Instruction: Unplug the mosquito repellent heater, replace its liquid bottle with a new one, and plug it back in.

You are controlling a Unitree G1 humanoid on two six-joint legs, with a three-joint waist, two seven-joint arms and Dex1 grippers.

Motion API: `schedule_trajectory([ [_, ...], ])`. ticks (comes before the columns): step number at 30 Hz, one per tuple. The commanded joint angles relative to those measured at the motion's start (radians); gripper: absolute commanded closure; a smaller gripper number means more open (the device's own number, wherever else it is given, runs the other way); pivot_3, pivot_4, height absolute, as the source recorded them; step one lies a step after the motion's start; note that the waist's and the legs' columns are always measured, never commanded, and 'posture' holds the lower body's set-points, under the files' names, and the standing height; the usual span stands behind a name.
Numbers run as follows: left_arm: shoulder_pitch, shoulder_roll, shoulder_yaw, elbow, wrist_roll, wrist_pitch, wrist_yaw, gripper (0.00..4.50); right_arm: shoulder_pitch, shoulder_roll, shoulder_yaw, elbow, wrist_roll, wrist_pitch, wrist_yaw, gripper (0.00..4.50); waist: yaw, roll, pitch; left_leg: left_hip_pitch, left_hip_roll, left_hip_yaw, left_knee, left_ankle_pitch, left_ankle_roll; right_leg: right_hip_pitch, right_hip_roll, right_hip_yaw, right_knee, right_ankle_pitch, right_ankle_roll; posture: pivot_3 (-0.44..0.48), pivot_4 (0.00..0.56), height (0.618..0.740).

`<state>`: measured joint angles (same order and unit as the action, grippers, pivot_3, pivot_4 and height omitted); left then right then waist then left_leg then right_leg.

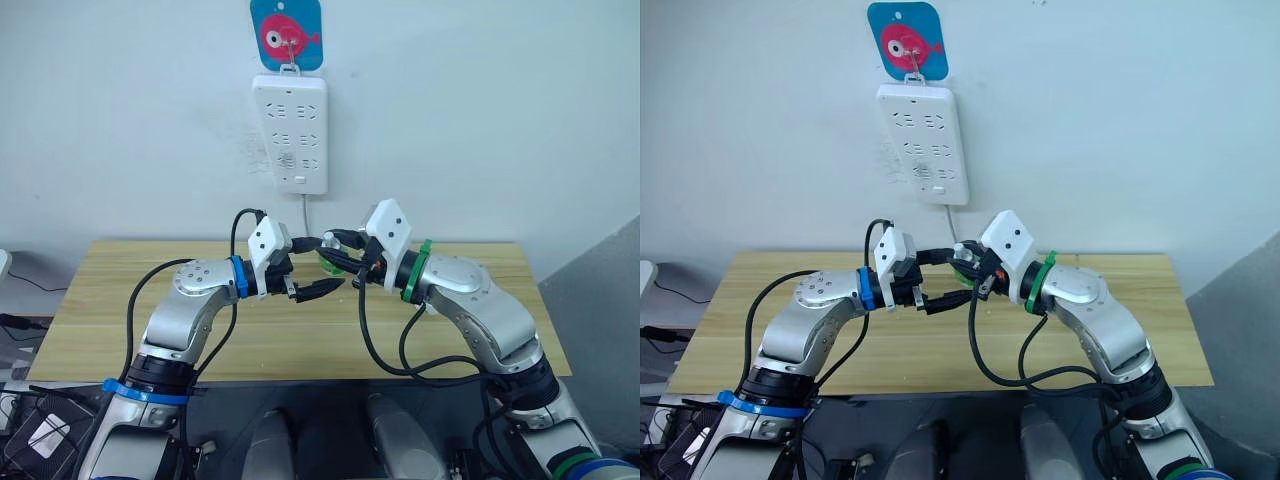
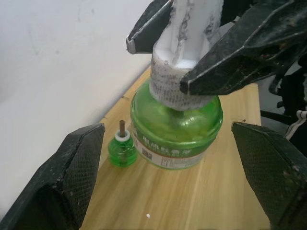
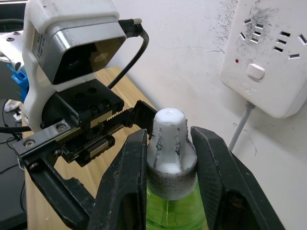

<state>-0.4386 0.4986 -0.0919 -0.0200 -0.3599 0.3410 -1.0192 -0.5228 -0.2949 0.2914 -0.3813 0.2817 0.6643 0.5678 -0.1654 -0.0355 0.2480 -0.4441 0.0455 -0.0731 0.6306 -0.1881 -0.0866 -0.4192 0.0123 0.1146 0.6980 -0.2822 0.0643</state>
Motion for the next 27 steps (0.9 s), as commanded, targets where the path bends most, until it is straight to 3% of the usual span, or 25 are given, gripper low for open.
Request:
schedule_trajectory([
  [1, -0.026, -0.033, 0.024, -0.012, -0.051, 0.017, 0.008, 0.00, 0.004, 0.007, -0.025, -0.049, 0.027, 0.001, 0.003, 3.48, -0.001, 0.000, -0.001, 0.000, 0.000, 0.000, 0.000, 0.000, 0.000, 0.000, 0.000, 0.000, 0.000, 0.000, 0.000, -0.209, 0.154, 0.740],
  [2, -0.027, -0.037, 0.027, -0.011, -0.060, 0.025, 0.007, 0.00, 0.005, 0.007, -0.025, -0.051, 0.030, 0.003, 0.001, 3.48, -0.002, 0.000, -0.001, 0.000, 0.000, 0.000, 0.000, 0.000, 0.000, 0.000, 0.000, 0.000, 0.000, 0.000, 0.000, -0.209, 0.154, 0.740],
  [5, -0.026, -0.034, 0.019, -0.007, -0.066, 0.037, -0.011, 0.61, 0.007, 0.009, -0.028, -0.055, 0.036, 0.010, -0.005, 3.48, -0.006, 0.000, -0.002, 0.000, 0.000, 0.000, 0.000, 0.000, 0.000, 0.000, 0.000, 0.000, 0.001, 0.000, 0.000, -0.214, 0.155, 0.740],
  [10, -0.014, -0.014, 0.000, -0.004, -0.068, 0.057, -0.047, 2.18, 0.008, 0.014, -0.039, -0.066, 0.048, 0.026, -0.009, 3.48, -0.015, 0.001, -0.004, 0.001, 0.000, 0.000, 0.000, 0.001, 0.000, 0.000, 0.000, 0.000, 0.001, 0.000, 0.000, -0.223, 0.158, 0.740],
  [11, -0.013, -0.014, 0.000, 0.000, -0.064, 0.053, -0.046, 2.27, 0.008, 0.014, -0.042, -0.069, 0.051, 0.029, -0.009, 3.48, -0.017, 0.000, -0.004, 0.001, 0.000, 0.000, 0.000, 0.001, 0.000, 0.001, 0.000, 0.000, 0.001, 0.000, 0.000, -0.223, 0.158, 0.740],
  [17, -0.010, -0.005, -0.002, -0.003, -0.059, 0.056, -0.053, 2.27, 0.008, 0.011, -0.050, -0.073, 0.075, 0.031, 0.002, 3.48, -0.030, 0.001, -0.014, 0.002, 0.000, -0.001, 0.000, 0.001, 0.000, 0.001, 0.000, 0.000, 0.001, 0.000, -0.001, -0.218, 0.160, 0.740],
  [21, -0.010, 0.020, -0.004, -0.026, -0.079, 0.063, -0.100, 2.27, 0.011, -0.011, -0.047, -0.072, 0.118, 0.021, 0.070, 3.48, -0.032, 0.001, -0.014, 0.011, 0.000, 0.000, -0.001, 0.001, 0.000, 0.010, 0.001, 0.000, 0.000, 0.000, 0.000, -0.215, 0.162, 0.740],
  [24, -0.007, 0.054, -0.031, -0.054, -0.071, 0.041, -0.160, 2.27, -0.004, -0.072, -0.027, -0.050, 0.164, -0.031, 0.232, 3.48, -0.032, 0.001, -0.014, 0.011, 0.000, 0.000, -0.001, 0.001, 0.001, 0.011, 0.002, 0.001, 0.000, 0.000, 0.000, -0.222, 0.168, 0.740],
  [27, -0.007, 0.130, -0.083, -0.097, -0.044, -0.015, -0.278, 2.27, -0.096, -0.170, 0.002, 0.109, 0.163, -0.129, 0.488, 3.48, -0.033, 0.001, -0.014, 0.012, 0.000, 0.000, 0.000, 0.001, 0.001, 0.012, 0.002, 0.002, -0.002, -0.002, 0.004, -0.220, 0.171, 0.740],
])
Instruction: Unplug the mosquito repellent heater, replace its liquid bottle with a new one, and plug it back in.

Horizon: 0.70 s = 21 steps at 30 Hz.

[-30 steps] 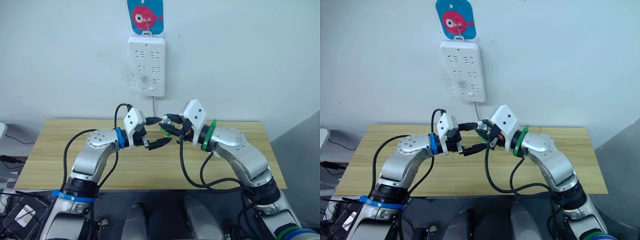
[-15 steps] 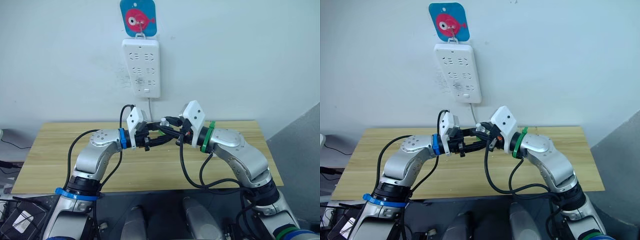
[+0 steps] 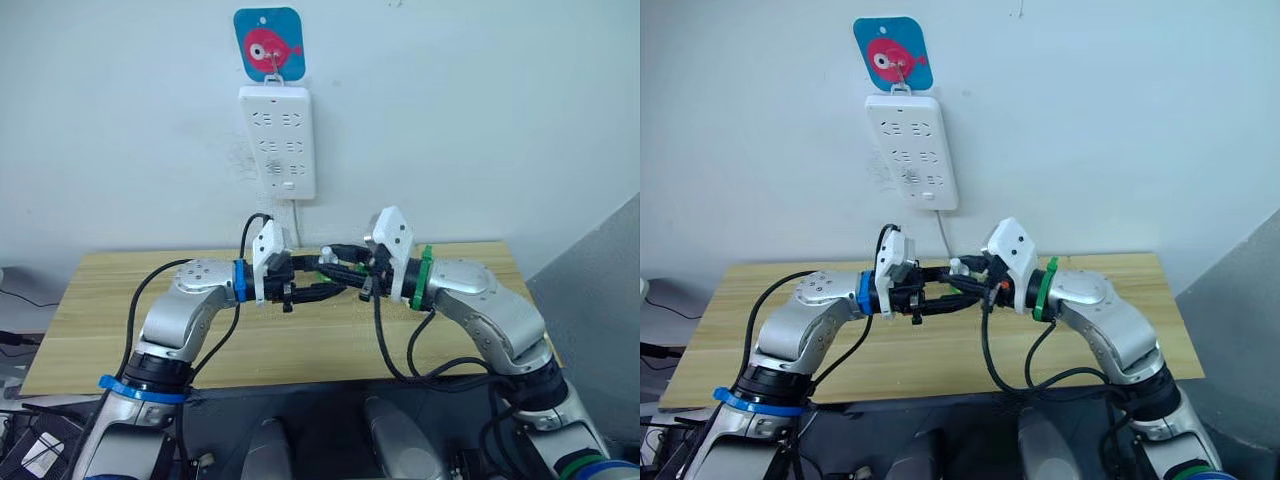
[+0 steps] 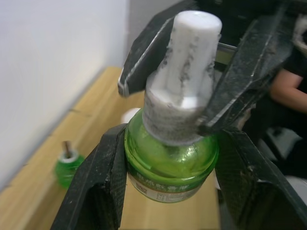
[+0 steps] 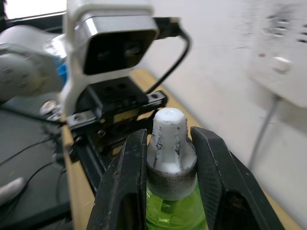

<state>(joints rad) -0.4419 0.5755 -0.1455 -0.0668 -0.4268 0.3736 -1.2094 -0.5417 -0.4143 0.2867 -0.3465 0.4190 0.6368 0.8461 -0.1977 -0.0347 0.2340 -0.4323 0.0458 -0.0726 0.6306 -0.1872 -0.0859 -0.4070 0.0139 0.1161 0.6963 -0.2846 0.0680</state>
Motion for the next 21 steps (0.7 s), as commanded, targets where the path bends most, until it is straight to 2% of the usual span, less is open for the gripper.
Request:
schedule_trajectory([
  [1, -0.006, 0.068, -0.040, -0.055, 0.029, -0.065, -0.110, 2.27, -0.105, -0.068, 0.016, 0.115, 0.023, -0.120, 0.263, 3.48, -0.001, 0.000, 0.000, 0.001, 0.000, 0.001, 0.000, 0.000, 0.000, 0.000, 0.000, 0.001, 0.000, 0.000, 0.000, -0.216, 0.172, 0.740],
  [4, -0.027, 0.078, -0.042, -0.053, 0.028, -0.084, -0.124, 2.27, -0.152, -0.103, 0.017, 0.116, 0.076, -0.057, 0.342, 3.48, -0.002, 0.000, 0.000, 0.002, 0.001, 0.001, 0.000, 0.001, 0.001, 0.001, 0.001, 0.001, 0.001, 0.000, 0.000, -0.212, 0.173, 0.740],
  [7, -0.039, 0.070, -0.039, -0.045, 0.028, -0.089, -0.113, 2.27, -0.130, -0.114, -0.020, 0.070, 0.118, -0.033, 0.329, 3.48, 0.001, 0.000, 0.000, 0.002, 0.001, 0.000, -0.001, 0.001, 0.002, 0.001, 0.001, 0.000, 0.001, 0.000, 0.000, -0.210, 0.172, 0.740],
  [8, -0.039, 0.068, -0.038, -0.042, 0.031, -0.095, -0.108, 2.27, -0.122, -0.111, -0.034, 0.061, 0.115, -0.042, 0.307, 2.74, 0.001, 0.000, 0.000, 0.002, 0.001, 0.000, -0.001, 0.001, 0.002, 0.001, 0.001, 0.000, 0.001, 0.000, 0.000, -0.212, 0.172, 0.740],
  [9, -0.036, 0.067, -0.038, -0.041, 0.034, -0.101, -0.104, 2.27, -0.115, -0.112, -0.050, 0.048, 0.118, -0.041, 0.289, 2.52, 0.001, 0.000, 0.000, 0.002, 0.001, 0.000, -0.001, 0.001, 0.002, 0.001, 0.001, 0.000, 0.001, 0.000, 0.000, -0.212, 0.172, 0.740],
  [14, -0.010, 0.059, -0.030, -0.021, 0.054, -0.146, -0.081, 2.27, -0.046, -0.175, -0.160, -0.085, 0.180, 0.025, 0.228, 0.63, 0.002, 0.000, 0.000, 0.001, 0.001, 0.000, -0.001, 0.001, 0.002, 0.001, 0.001, 0.001, 0.001, 0.000, 0.000, -0.225, 0.173, 0.740],
  [16, -0.010, 0.050, -0.024, 0.002, 0.062, -0.167, -0.067, 2.27, 0.001, -0.174, -0.183, -0.154, 0.180, 0.043, 0.155, 0.00, 0.002, 0.000, 0.000, 0.001, 0.001, 0.000, -0.001, 0.001, 0.002, 0.001, 0.001, 0.001, 0.001, 0.000, 0.000, -0.228, 0.172, 0.740],
  [21, -0.025, 0.032, -0.023, 0.036, 0.071, -0.190, -0.057, 2.27, 0.113, -0.094, -0.117, -0.269, 0.075, 0.034, -0.061, 0.00, -0.002, 0.000, 0.000, 0.002, 0.001, 0.001, -0.001, 0.001, 0.002, 0.000, 0.001, 0.002, 0.001, 0.000, 0.001, -0.237, 0.171, 0.740],
])
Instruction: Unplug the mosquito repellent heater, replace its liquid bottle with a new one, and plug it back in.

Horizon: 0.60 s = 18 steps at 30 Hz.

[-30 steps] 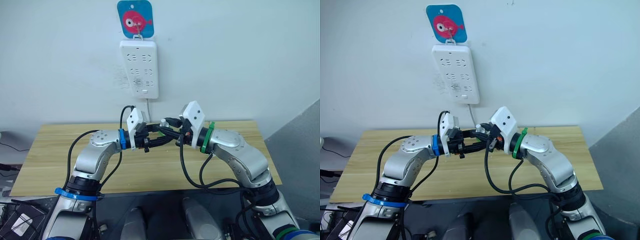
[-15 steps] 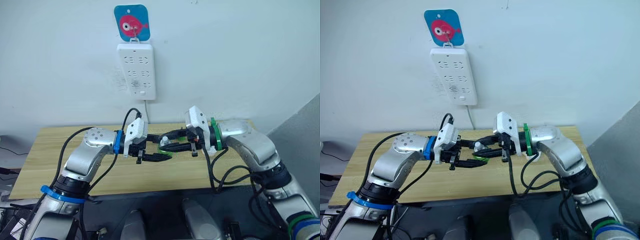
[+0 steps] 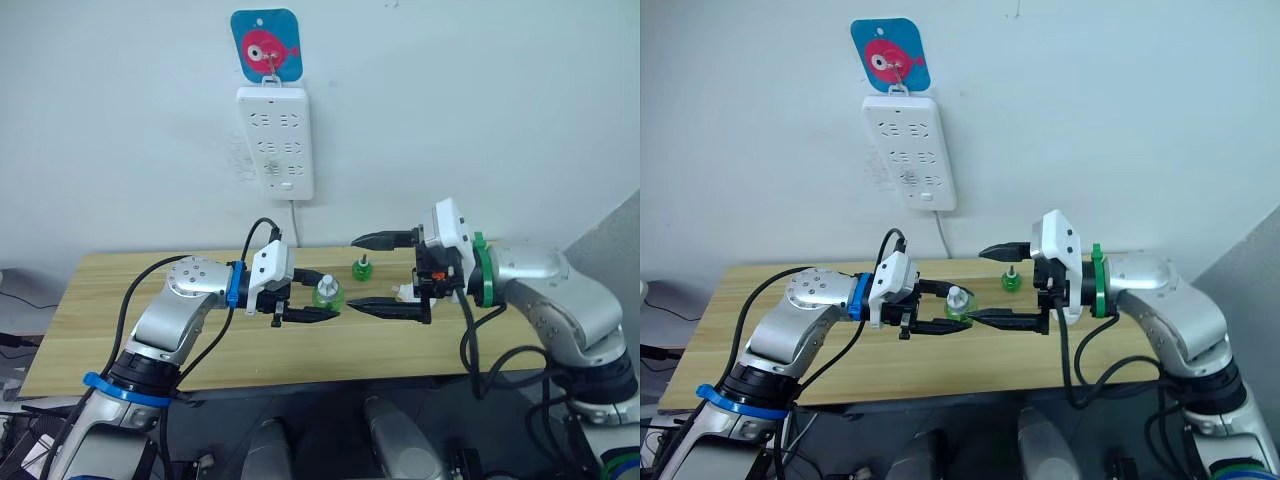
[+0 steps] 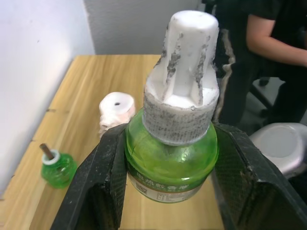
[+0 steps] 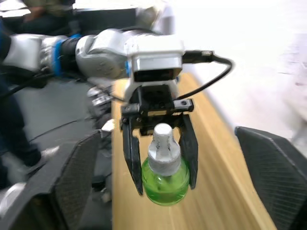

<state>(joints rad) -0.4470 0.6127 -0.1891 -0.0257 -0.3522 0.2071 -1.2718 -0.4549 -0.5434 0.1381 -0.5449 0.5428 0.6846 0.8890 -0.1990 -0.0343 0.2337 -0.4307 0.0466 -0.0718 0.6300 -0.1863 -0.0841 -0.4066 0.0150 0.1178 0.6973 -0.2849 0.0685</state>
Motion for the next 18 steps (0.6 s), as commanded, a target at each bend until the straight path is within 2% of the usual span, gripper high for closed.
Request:
schedule_trajectory([
  [1, -0.022, -0.008, 0.020, -0.004, -0.004, -0.022, 0.005, 2.27, 0.036, 0.058, 0.054, -0.073, -0.073, -0.018, -0.140, 0.00, -0.002, 0.000, 0.000, 0.000, 0.000, 0.000, 0.000, 0.000, 0.000, 0.000, 0.000, 0.000, 0.000, 0.000, 0.000, -0.239, 0.170, 0.740],
  [5, -0.025, -0.015, 0.014, -0.006, -0.002, -0.025, 0.000, 2.27, 0.021, 0.133, 0.123, -0.024, -0.170, -0.043, -0.244, 0.00, -0.003, 0.000, 0.000, 0.000, 0.000, 0.001, 0.001, 0.000, 0.000, 0.000, 0.000, 0.002, 0.000, 0.000, 0.000, -0.240, 0.170, 0.740],
  [10, -0.025, -0.027, 0.009, -0.031, -0.010, -0.003, 0.009, 2.27, -0.003, 0.175, 0.168, 0.065, -0.251, -0.092, -0.277, 0.00, -0.004, 0.000, -0.001, 0.000, 0.000, 0.002, 0.000, 0.000, 0.000, 0.000, 0.000, 0.002, 0.000, 0.000, 0.000, -0.234, 0.171, 0.740],
  [14, -0.020, -0.029, 0.014, -0.044, -0.015, 0.010, 0.018, 2.27, 0.008, 0.125, 0.123, 0.088, -0.250, -0.108, -0.233, 0.00, -0.002, 0.000, -0.001, 0.000, 0.000, 0.001, 0.000, 0.000, 0.001, 0.000, 0.000, 0.001, 0.000, 0.000, 0.000, -0.230, 0.173, 0.740],
  [18, -0.010, -0.018, 0.019, -0.049, -0.014, 0.010, 0.020, 2.27, 0.038, 0.015, 0.049, 0.059, -0.177, -0.081, -0.132, 0.00, 0.002, 0.000, -0.001, 0.000, 0.000, 0.001, 0.000, 0.000, 0.001, 0.000, 0.000, 0.001, -0.001, 0.000, 0.000, -0.227, 0.173, 0.740],
])
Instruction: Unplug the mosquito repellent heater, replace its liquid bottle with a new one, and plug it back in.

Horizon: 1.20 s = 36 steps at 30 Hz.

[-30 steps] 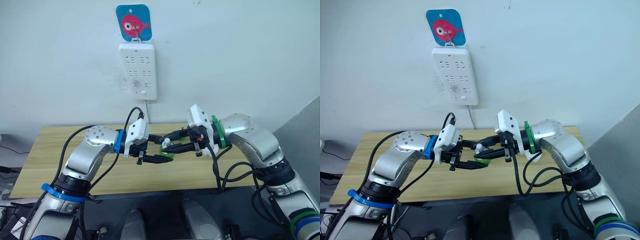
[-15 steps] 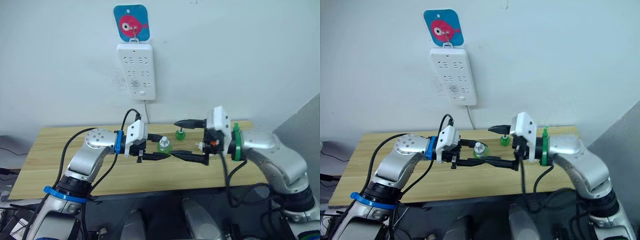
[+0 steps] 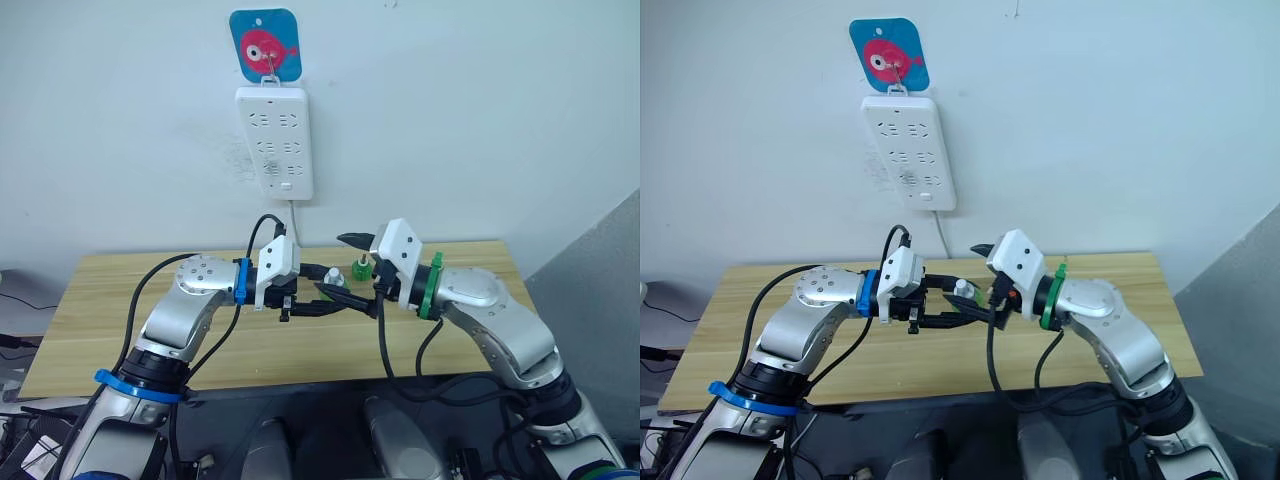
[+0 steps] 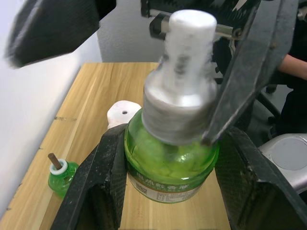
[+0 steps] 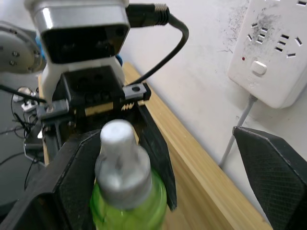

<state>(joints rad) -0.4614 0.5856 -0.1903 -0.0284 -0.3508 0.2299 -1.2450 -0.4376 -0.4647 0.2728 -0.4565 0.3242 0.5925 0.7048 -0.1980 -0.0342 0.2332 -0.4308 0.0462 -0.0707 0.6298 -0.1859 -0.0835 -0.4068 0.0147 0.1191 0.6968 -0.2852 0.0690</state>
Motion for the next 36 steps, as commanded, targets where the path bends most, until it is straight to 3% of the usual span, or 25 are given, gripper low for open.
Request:
schedule_trajectory([
  [1, 0.006, 0.011, 0.021, -0.045, -0.015, -0.013, -0.007, 2.27, 0.029, -0.087, -0.098, -0.038, 0.063, 0.016, 0.078, 0.00, 0.002, 0.000, 0.000, 0.000, 0.000, 0.000, 0.000, 0.000, 0.000, 0.000, 0.000, 0.000, 0.000, 0.000, 0.000, -0.227, 0.173, 0.740],
  [5, 0.008, 0.014, 0.024, -0.042, -0.012, -0.017, -0.003, 2.27, 0.042, -0.107, -0.106, -0.065, 0.108, 0.031, 0.103, 0.00, -0.003, 0.000, 0.000, 0.000, 0.000, 0.000, 0.000, 0.000, 0.000, 0.000, 0.000, 0.000, 0.000, 0.000, 0.000, -0.226, 0.172, 0.740],
  [11, 0.005, 0.003, 0.017, -0.047, -0.009, -0.016, 0.007, 2.27, 0.036, 0.024, -0.026, -0.085, 0.094, 0.052, 0.010, 0.00, -0.010, 0.000, 0.000, 0.001, 0.001, 0.000, 0.000, 0.000, 0.000, 0.000, 0.001, 0.001, 0.001, 0.000, 0.000, -0.223, 0.169, 0.740],
  [17, 0.003, -0.001, 0.013, -0.062, -0.015, -0.005, 0.013, 2.27, 0.000, 0.094, 0.011, 0.013, 0.009, 0.002, -0.057, 0.00, -0.007, 0.000, -0.001, 0.001, 0.000, 0.001, 0.000, 0.000, 0.000, 0.000, 0.000, 0.001, 0.000, 0.000, 0.000, -0.221, 0.166, 0.740],
  [22, 0.005, 0.006, 0.017, -0.076, -0.019, 0.010, 0.012, 2.27, 0.015, 0.054, -0.047, 0.043, 0.023, -0.012, -0.025, 0.00, -0.005, 0.000, -0.001, 0.001, 0.000, 0.001, 0.000, 0.000, 0.000, 0.000, 0.001, 0.001, 0.000, 0.000, 0.000, -0.221, 0.165, 0.740],
  [31, 0.026, 0.026, 0.020, -0.084, -0.012, 0.016, 0.022, 2.27, 0.087, -0.164, -0.156, -0.085, 0.212, 0.069, 0.189, 0.00, 0.002, 0.000, -0.001, 0.001, 0.000, 0.001, 0.000, 0.000, 0.000, 0.000, 0.001, 0.001, 0.000, 0.000, 0.000, -0.226, 0.171, 0.740],
  [36, 0.023, 0.024, 0.009, -0.074, -0.002, 0.008, 0.019, 2.27, 0.004, -0.098, -0.124, -0.109, 0.243, 0.115, 0.121, 0.00, -0.015, 0.000, -0.001, 0.002, 0.001, 0.001, 0.000, 0.000, 0.001, 0.000, 0.001, 0.002, 0.001, 0.000, 0.000, -0.229, 0.173, 0.740],
])
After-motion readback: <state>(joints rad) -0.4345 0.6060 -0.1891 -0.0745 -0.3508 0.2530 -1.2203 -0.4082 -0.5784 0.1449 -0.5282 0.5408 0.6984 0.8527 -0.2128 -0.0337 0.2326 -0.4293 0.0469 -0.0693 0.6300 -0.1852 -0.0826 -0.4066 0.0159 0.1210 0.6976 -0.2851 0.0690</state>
